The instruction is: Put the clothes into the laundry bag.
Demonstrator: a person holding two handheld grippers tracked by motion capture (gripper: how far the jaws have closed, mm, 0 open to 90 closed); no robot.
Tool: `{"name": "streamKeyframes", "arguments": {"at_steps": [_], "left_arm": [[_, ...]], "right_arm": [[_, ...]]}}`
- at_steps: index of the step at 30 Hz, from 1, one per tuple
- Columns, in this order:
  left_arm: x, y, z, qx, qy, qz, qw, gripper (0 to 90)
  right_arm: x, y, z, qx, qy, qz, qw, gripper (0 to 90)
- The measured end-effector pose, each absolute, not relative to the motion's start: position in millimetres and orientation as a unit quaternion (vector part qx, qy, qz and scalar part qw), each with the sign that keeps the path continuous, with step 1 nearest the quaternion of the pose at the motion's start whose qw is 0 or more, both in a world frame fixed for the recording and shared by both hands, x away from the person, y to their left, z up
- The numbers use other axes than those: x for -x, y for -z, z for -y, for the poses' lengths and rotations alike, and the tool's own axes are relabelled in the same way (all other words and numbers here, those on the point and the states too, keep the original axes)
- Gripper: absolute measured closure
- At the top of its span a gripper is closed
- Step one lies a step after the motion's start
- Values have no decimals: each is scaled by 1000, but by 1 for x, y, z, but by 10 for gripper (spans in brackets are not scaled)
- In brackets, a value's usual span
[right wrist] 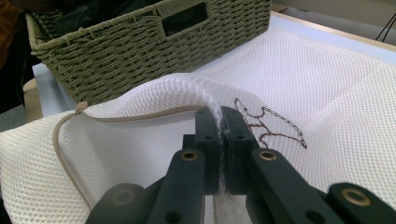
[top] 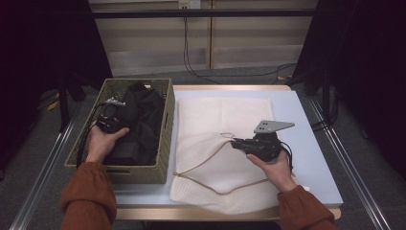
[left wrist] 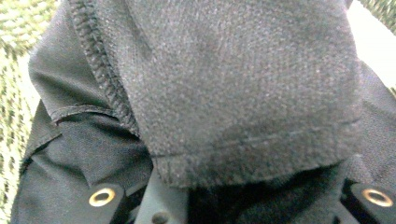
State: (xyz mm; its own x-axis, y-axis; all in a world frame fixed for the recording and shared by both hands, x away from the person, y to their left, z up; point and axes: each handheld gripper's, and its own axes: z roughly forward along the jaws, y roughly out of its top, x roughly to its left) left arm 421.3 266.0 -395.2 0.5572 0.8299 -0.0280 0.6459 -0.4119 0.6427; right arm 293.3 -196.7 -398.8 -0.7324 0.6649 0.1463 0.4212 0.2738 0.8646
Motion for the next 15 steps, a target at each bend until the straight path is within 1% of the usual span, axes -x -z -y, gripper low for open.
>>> {"name": "streamKeyframes", "arguments": {"at_steps": [2,3,4,8,15], "left_arm": [[-418,393,-268,-815,-165,-448,329,776],[-417,391,-270,-812,-160,-447,339,777],[-416,389,-271,-813,-169,-444,338,777],[-412,383,-275,-801,-163,-447,363,777],[-406,376,-281,-774,-193,-456,396,780]], "right_arm": [[-293,399,196,-347,-495,-787,125,873],[-293,399,196,-347,-495,-787,126,873],[-293,399,196,-347,-494,-787,126,873],[-293,400,196,-344,-494,-788,126,873],[-293,399,196,-346,-495,-787,126,873]]}}
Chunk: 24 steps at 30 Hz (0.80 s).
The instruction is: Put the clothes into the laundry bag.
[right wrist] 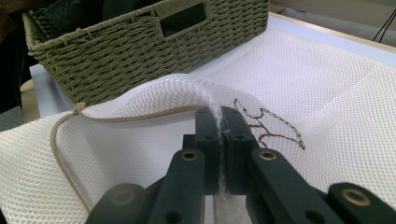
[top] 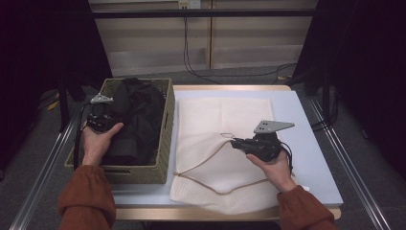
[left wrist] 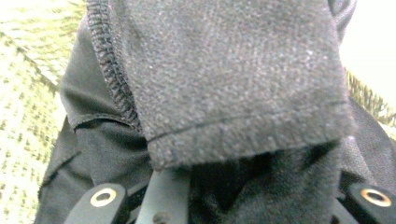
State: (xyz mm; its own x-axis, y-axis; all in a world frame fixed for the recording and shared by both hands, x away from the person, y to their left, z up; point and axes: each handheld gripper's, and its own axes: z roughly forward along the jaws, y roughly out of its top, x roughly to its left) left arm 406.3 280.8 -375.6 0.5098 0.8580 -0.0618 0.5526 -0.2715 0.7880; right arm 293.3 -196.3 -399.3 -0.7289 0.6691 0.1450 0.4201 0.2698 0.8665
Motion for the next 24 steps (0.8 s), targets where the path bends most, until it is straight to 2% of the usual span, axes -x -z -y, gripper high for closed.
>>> {"name": "streamKeyframes", "arguments": {"at_steps": [9,24], "left_arm": [[-398,368,-294,-744,-202,-458,443,780],[-386,353,-314,-715,-227,-452,483,780]], "right_arm": [[-293,400,197,-347,-494,-787,127,873],[-294,399,197,-348,-494,-786,128,874]]}}
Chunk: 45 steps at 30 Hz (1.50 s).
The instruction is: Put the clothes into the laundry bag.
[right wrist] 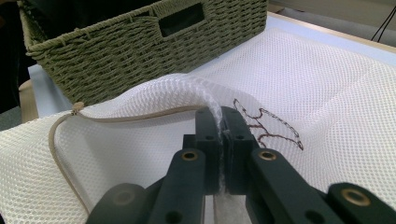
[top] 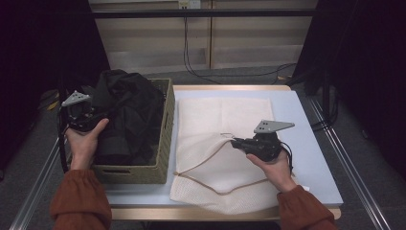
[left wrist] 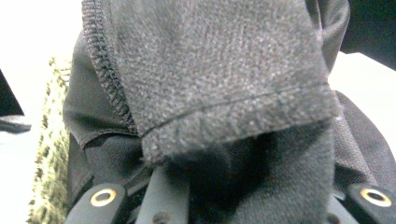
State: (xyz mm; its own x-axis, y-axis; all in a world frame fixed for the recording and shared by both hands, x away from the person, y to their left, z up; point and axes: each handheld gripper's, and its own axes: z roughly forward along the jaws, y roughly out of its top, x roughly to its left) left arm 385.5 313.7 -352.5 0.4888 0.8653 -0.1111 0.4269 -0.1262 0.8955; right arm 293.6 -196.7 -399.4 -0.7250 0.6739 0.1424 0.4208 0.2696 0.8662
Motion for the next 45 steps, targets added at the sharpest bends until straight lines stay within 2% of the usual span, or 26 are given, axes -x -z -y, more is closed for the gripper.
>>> {"name": "streamKeyframes", "arguments": {"at_steps": [24,45], "left_arm": [[-366,322,-329,-677,-264,-413,548,781],[-358,287,-336,-654,-291,-395,576,781]], "right_arm": [[-294,400,197,-348,-493,-788,125,875],[-294,400,197,-349,-493,-788,124,876]]}}
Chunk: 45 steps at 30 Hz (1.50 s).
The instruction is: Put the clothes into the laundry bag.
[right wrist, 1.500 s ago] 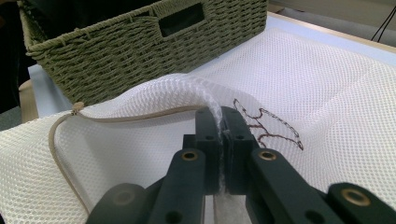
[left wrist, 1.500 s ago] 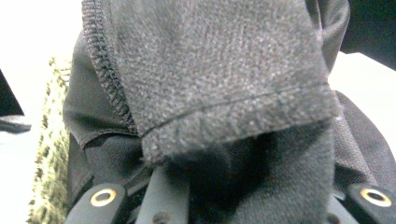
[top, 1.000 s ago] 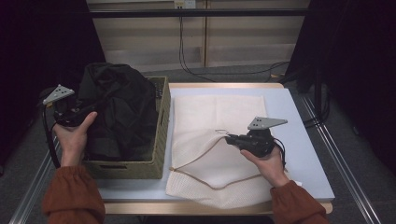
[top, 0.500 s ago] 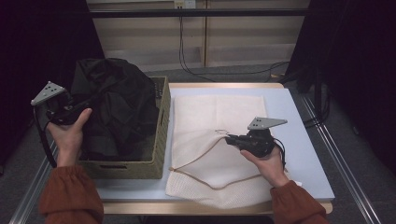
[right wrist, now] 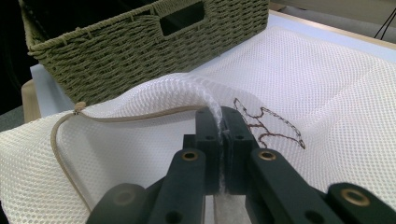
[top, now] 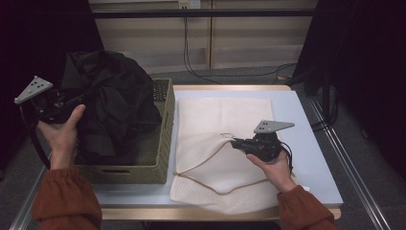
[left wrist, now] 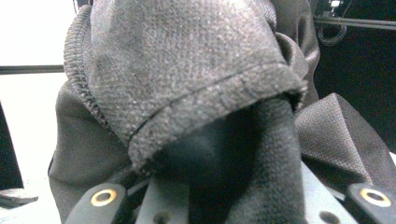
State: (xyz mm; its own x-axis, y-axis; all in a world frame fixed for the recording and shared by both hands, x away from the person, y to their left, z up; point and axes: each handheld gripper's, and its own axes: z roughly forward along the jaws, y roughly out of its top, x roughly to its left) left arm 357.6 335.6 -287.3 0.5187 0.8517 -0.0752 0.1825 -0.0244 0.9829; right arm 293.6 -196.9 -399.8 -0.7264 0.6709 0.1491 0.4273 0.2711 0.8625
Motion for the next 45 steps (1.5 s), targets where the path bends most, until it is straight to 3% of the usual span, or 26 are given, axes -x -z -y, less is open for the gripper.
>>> {"name": "streamKeyframes", "arguments": {"at_steps": [27,45], "left_arm": [[-333,236,-338,-610,-316,-360,632,781],[-320,212,-321,-613,-317,-318,650,782]], "right_arm": [[-294,400,197,-348,-493,-788,122,875],[-294,401,197,-348,-493,-788,122,875]]}}
